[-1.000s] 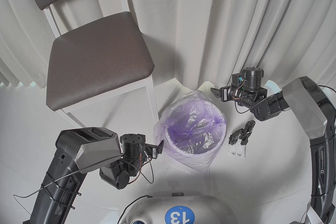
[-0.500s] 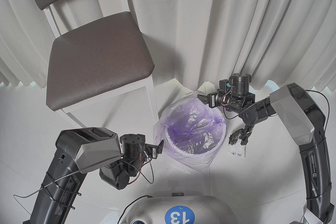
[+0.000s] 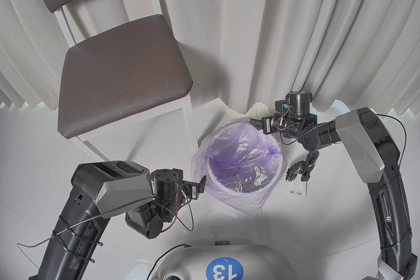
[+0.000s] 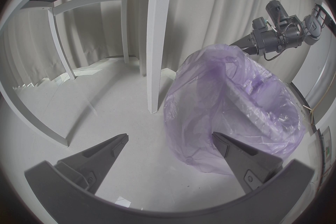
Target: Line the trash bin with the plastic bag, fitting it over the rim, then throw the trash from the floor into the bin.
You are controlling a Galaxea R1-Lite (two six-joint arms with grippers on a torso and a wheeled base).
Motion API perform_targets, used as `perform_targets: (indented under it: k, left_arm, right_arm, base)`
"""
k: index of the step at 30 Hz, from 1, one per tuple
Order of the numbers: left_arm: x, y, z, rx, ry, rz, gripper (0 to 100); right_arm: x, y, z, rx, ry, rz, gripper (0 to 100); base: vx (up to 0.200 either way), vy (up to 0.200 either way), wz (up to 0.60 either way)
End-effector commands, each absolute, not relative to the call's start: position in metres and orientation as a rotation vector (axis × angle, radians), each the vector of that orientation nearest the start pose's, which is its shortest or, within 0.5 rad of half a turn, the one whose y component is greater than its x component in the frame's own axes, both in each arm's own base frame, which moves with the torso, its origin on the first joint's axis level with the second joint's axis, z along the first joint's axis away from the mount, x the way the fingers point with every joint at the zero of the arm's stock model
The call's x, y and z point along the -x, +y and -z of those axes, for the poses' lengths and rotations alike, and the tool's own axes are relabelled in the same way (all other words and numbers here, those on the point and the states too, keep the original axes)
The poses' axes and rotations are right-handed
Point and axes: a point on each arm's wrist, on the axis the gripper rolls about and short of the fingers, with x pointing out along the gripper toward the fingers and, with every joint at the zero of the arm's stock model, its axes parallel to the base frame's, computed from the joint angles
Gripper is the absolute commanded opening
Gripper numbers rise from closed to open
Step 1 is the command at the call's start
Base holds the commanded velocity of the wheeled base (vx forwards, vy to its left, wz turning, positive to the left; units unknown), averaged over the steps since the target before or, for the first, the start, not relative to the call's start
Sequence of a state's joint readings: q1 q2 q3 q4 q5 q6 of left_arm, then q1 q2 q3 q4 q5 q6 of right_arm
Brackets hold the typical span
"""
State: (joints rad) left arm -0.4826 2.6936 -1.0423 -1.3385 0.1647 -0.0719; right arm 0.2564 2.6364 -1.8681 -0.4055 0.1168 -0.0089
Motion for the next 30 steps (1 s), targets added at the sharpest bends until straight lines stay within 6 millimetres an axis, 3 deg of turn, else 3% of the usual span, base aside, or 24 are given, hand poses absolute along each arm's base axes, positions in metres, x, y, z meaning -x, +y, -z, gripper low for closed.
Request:
perform_targets:
  k: [1,13,16,17,22,23,30]
  left_arm:
    - [-0.381,-0.196,0.082,-0.030,0.310,0.304,100]
    - [-0.381,-0.196,0.082,-0.030,0.310,0.304,100]
    - [-0.381,-0.196,0.082,-0.030,0.310,0.304,100]
    - [-0.381,-0.196,0.082,-0.030,0.310,0.304,100]
    - [-0.380,-0.199,0.083,-0.057,0.305,0.292,100]
    - [-0.380,-0.199,0.084,-0.091,0.297,0.271,100]
    - [-0.383,-0.206,0.084,-0.102,0.249,0.263,100]
  right_arm:
    - [-0.523,0.134,-0.035,0.033,0.383,-0.370,100]
    - [-0.536,0.117,-0.026,0.022,0.404,-0.342,100]
    - [-0.536,0.116,-0.035,0.020,0.387,-0.337,100]
    - [-0.535,0.115,-0.049,0.019,0.364,-0.335,100]
    - [-0.515,0.110,-0.086,0.040,0.354,-0.331,100]
    - [-0.502,0.112,-0.096,0.058,0.366,-0.338,100]
    - [-0.432,0.135,-0.107,0.191,0.398,-0.409,100]
  base:
    - [0.000,0.000,0.00]
    - [0.000,0.000,0.00]
    - [0.000,0.000,0.00]
    - [0.000,0.000,0.00]
    - [0.000,0.000,0.00]
    - [0.000,0.000,0.00]
    - [0.000,0.000,0.00]
